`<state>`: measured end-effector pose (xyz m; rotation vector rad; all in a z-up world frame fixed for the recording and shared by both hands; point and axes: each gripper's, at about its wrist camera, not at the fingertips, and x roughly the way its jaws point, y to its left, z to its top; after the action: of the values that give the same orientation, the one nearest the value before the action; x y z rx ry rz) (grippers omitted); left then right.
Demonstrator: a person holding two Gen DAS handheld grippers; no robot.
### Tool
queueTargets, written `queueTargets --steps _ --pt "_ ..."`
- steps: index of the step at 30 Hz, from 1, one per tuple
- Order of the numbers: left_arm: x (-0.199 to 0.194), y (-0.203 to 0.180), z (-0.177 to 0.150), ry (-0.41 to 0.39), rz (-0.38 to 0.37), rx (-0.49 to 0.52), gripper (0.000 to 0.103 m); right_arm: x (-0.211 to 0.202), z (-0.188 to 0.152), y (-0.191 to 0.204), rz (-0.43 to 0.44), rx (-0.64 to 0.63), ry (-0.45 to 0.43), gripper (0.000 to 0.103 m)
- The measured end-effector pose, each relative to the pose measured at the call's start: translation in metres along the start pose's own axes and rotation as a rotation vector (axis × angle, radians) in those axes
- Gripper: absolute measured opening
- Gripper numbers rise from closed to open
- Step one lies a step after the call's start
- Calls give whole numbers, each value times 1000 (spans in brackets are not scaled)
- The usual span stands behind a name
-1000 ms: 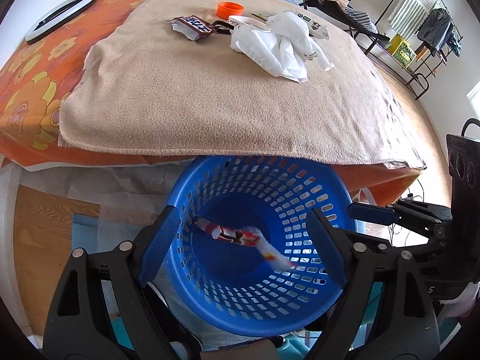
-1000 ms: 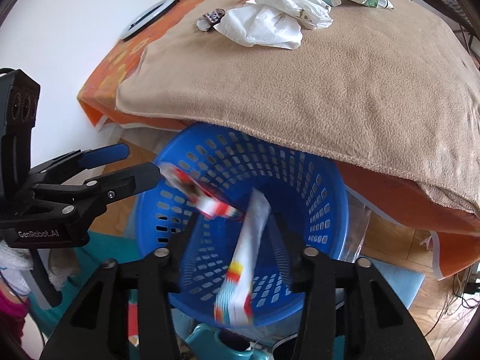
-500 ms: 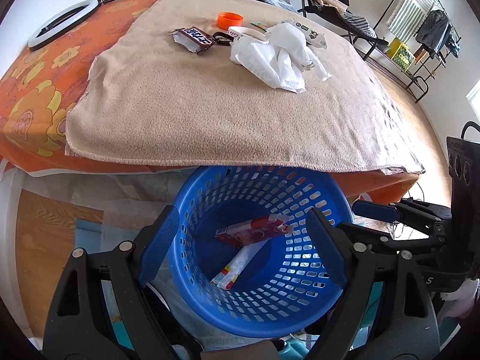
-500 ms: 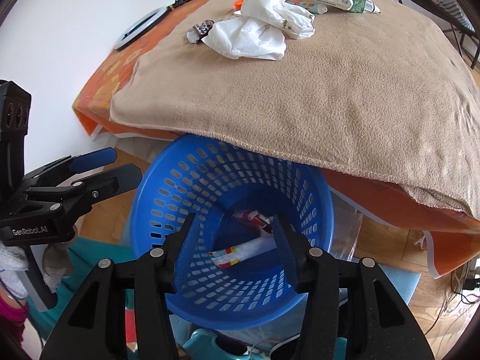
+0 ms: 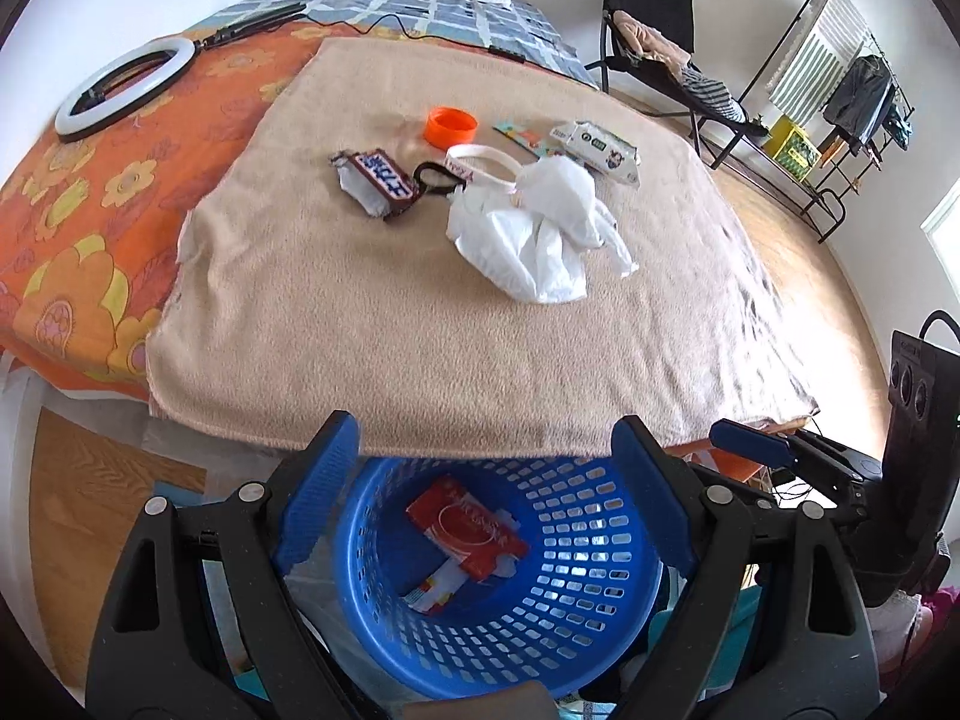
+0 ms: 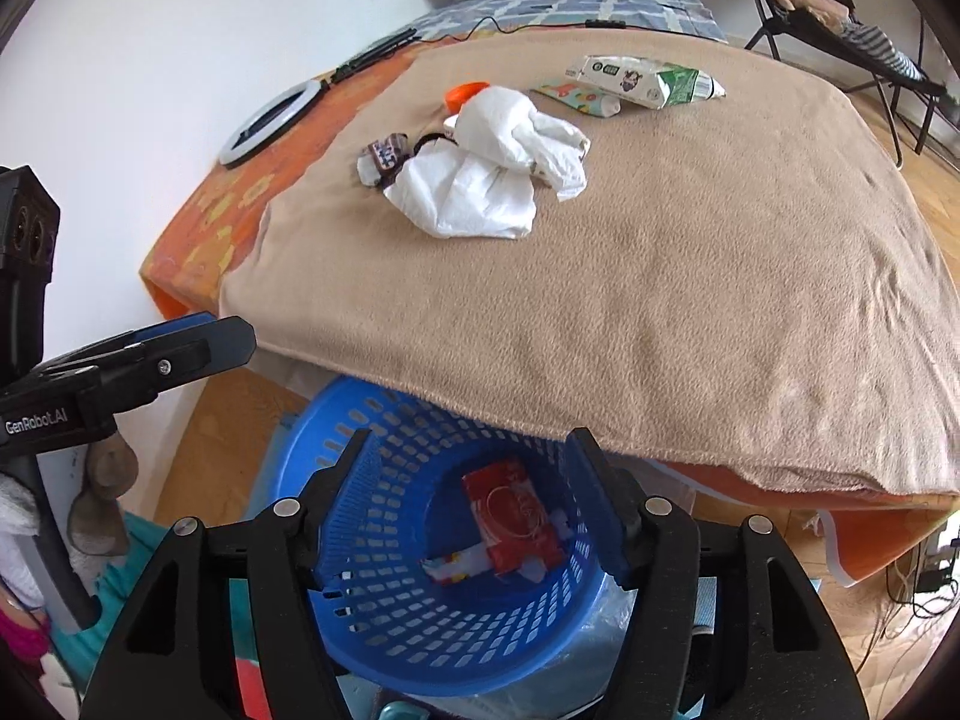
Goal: Collect trash
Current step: 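Move both tools back over the bed toward the tissues and carton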
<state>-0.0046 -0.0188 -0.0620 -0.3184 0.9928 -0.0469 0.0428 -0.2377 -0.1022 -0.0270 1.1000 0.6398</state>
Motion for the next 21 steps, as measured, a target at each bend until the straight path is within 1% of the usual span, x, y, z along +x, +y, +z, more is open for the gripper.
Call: queueTargets --steps 4,7,11,17,19,21 --pt "-4 -6 26 -33 -1 18 88 -14 22 -11 -2 34 -55 65" --pt "-2 -13 45 -52 -7 35 88 -24 41 -25 -3 71 -97 69" --pt "4 -23 66 -70 -25 51 88 -32 73 -48 -26 116 -154 69" --pt "31 -38 97 -39 -46 73 88 -29 119 -84 -69 182 -215 69" --pt "43 -40 106 -20 -54 64 88 -24 132 -96 -72 213 -220 69" --pt "55 -40 114 -1 -67 47 88 -17 142 -108 -55 255 -218 69"
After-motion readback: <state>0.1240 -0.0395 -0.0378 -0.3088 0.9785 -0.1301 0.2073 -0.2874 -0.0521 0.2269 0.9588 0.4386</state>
